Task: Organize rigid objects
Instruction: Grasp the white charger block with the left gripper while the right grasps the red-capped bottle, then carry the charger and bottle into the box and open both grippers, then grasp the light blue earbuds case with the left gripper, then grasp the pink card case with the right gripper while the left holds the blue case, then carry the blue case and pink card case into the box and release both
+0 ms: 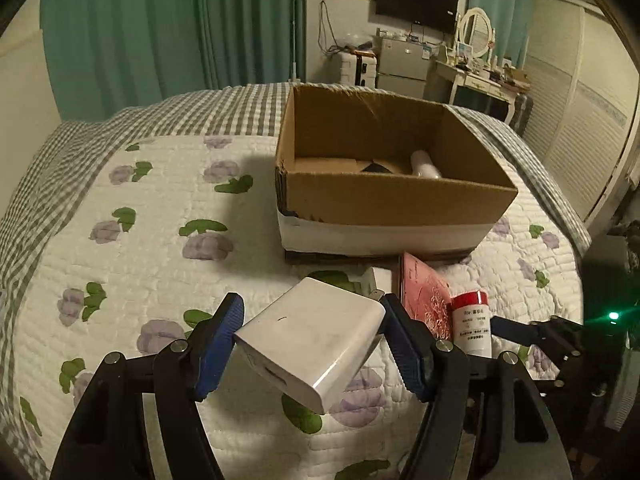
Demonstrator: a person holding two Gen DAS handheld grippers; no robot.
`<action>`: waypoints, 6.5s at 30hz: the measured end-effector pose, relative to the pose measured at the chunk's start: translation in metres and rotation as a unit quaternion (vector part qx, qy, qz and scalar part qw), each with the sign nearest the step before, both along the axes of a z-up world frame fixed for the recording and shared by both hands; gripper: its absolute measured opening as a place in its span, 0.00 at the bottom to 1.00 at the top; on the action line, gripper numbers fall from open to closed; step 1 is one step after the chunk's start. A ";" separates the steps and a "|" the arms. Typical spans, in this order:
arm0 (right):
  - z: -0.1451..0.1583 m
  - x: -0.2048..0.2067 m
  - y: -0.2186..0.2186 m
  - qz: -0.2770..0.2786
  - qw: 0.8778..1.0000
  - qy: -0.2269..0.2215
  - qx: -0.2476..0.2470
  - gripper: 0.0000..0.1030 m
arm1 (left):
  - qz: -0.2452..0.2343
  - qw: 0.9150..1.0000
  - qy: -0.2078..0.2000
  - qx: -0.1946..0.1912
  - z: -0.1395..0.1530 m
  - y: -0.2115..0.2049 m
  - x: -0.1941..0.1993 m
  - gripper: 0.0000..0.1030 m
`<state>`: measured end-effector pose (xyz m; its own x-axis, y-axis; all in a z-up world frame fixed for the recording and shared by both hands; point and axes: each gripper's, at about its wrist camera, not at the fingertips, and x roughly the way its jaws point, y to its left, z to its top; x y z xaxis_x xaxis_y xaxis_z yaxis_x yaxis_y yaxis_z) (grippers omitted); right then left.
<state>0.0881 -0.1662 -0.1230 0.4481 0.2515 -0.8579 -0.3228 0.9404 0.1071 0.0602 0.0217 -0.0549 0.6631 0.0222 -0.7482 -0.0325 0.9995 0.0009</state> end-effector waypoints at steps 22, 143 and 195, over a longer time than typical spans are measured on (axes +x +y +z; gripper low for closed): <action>0.081 -0.004 -0.016 -0.010 0.996 -0.087 0.014 0.35 | -0.034 0.997 -0.064 0.008 0.074 -0.019 0.014 0.69; 0.023 0.023 0.014 0.034 0.995 -0.098 -0.009 0.28 | 0.017 1.000 0.016 -0.006 -0.029 0.018 0.040 0.55; 0.161 0.089 -0.018 0.019 0.982 -0.183 0.049 0.09 | -0.026 0.997 -0.074 -0.008 0.088 -0.011 0.115 0.55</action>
